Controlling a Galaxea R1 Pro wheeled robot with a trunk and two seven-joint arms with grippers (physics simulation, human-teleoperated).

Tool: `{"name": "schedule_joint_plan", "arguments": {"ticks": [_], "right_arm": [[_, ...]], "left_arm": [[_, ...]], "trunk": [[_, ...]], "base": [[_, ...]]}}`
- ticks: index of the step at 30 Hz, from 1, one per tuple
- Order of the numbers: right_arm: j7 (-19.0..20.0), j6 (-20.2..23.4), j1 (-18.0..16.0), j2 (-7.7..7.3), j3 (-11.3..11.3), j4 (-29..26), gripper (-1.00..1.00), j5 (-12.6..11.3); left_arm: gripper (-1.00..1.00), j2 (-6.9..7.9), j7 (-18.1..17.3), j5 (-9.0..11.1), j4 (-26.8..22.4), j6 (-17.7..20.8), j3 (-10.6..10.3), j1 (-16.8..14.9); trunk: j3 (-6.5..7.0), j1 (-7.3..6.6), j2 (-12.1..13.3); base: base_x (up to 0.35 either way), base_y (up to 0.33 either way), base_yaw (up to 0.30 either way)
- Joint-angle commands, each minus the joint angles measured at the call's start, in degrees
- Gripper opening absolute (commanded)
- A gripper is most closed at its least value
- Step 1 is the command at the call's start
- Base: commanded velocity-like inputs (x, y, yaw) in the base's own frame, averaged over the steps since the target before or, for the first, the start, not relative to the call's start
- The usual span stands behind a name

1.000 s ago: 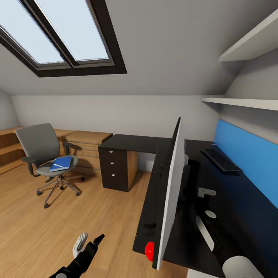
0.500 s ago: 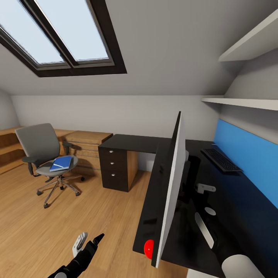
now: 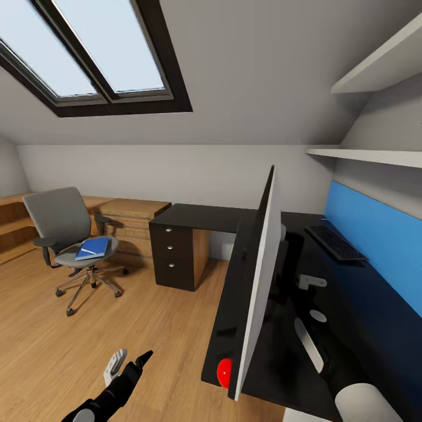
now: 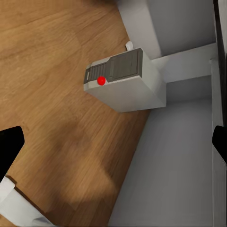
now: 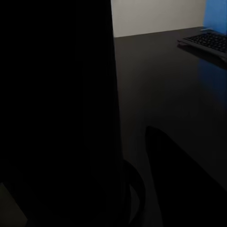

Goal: In the bedroom, organize the workspace by keeping the computer under the desk, ensuring the monitor is on the desk, placing the keyboard on the desk next to the monitor, placing the mouse on the desk next to the keyboard, moving the folder from the swivel chair onto the desk next to the mouse, stacking the notebook on top of the folder with the pen on top of the notebook, and positioning the swivel chair next to the desk.

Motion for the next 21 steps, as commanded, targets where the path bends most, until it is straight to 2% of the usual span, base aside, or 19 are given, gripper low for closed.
{"name": "schedule_joint_plan", "arguments": {"ticks": [1,5,9,13,21], "right_arm": [[-0.59,0.32,-0.05,-0.07,0.32,-0.43,-1.0,-0.24],[-0.62,0.47,-0.05,-0.05,0.45,-1.27,-1.0,-0.22],[-0.69,0.53,-0.11,-0.04,0.59,0.79,-1.0,-0.18],[-0.61,0.54,-0.3,-0.07,0.44,4.04,-1.0,-0.02],[-0.45,0.55,-0.39,-0.25,0.34,6.94,-1.0,0.05]], "left_arm": [[1.0,0.13,0.32,0.83,-0.25,0.23,-0.1,0.01],[1.0,0.24,0.62,0.93,-0.33,0.3,-0.13,0.05],[1.0,0.29,0.67,0.96,-0.37,0.26,-0.14,0.07],[1.0,0.48,0.71,1.0,-0.37,0.26,-0.06,0.08],[1.0,0.62,0.73,1.02,-0.38,0.24,-0.03,0.08]], "trunk": [[-0.06,-0.01,-0.04],[-0.06,-0.01,-0.04],[-0.06,-0.01,-0.04],[-0.06,-0.01,-0.04],[-0.06,-0.01,-0.04]], "base": [[-0.072,-0.12,0.0],[-0.132,-0.184,0.0],[-0.138,-0.136,0.0],[-0.042,-0.038,0.0],[-0.008,-0.012,0.0]]}}
